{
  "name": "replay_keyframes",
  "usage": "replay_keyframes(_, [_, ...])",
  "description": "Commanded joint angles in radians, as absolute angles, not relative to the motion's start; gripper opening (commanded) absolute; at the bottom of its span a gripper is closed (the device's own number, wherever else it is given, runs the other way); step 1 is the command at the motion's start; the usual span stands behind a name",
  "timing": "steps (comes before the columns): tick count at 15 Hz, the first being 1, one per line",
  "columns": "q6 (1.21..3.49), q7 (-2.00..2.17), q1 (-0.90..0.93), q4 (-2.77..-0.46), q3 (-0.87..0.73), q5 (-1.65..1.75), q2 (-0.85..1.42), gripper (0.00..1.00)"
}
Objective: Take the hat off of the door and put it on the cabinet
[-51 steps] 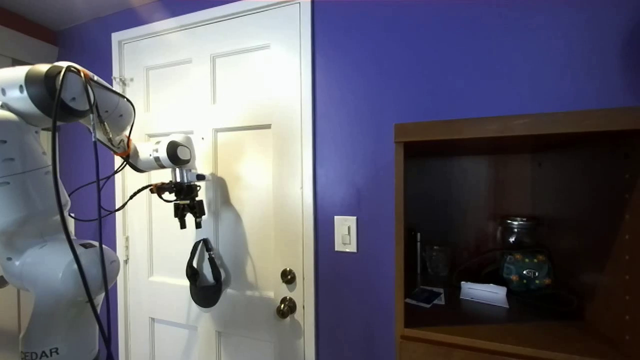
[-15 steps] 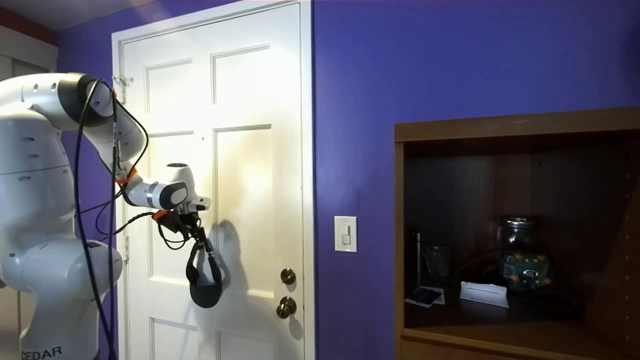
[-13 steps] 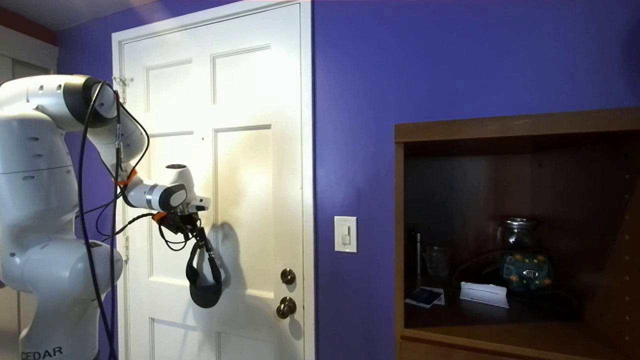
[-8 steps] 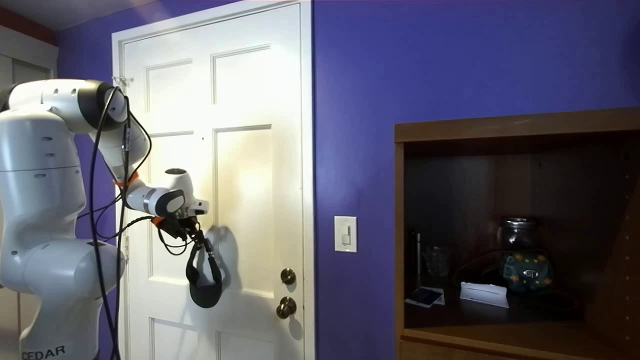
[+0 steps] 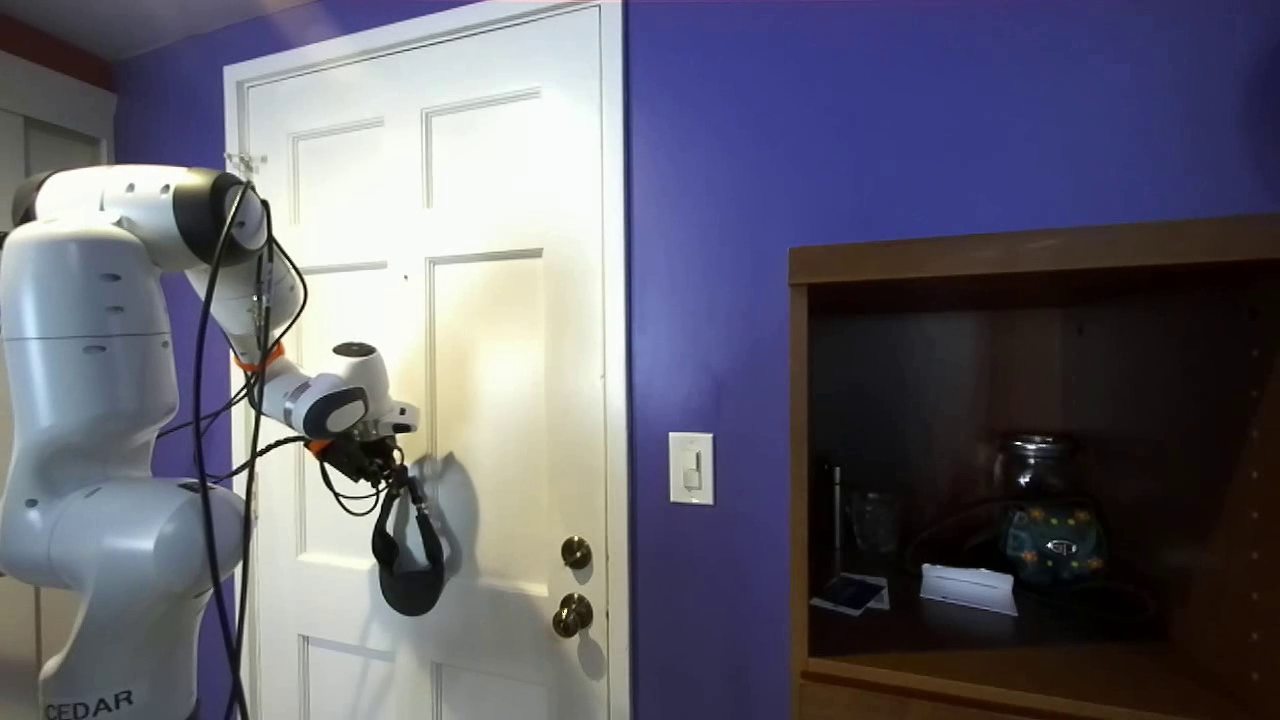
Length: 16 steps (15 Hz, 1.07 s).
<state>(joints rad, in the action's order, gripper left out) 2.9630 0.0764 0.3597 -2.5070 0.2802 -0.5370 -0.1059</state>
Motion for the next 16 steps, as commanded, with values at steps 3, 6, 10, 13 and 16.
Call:
replay_keyframes(3, [2.962,0.009,0.366,-2.493,0.265,-0.584,-0.089,0.17])
replay_keyframes(6, [2.957,0.009,0.360,-2.494,0.264,-0.570,-0.089,0.01])
replay_keyframes(10, [2.935,0.045,0.334,-2.512,0.266,-0.508,-0.118,0.02])
replay_keyframes(13, [2.931,0.097,0.312,-2.528,0.267,-0.418,-0.150,0.02])
replay_keyframes(16, [2.918,0.135,0.308,-2.522,0.268,-0.371,-0.173,0.02])
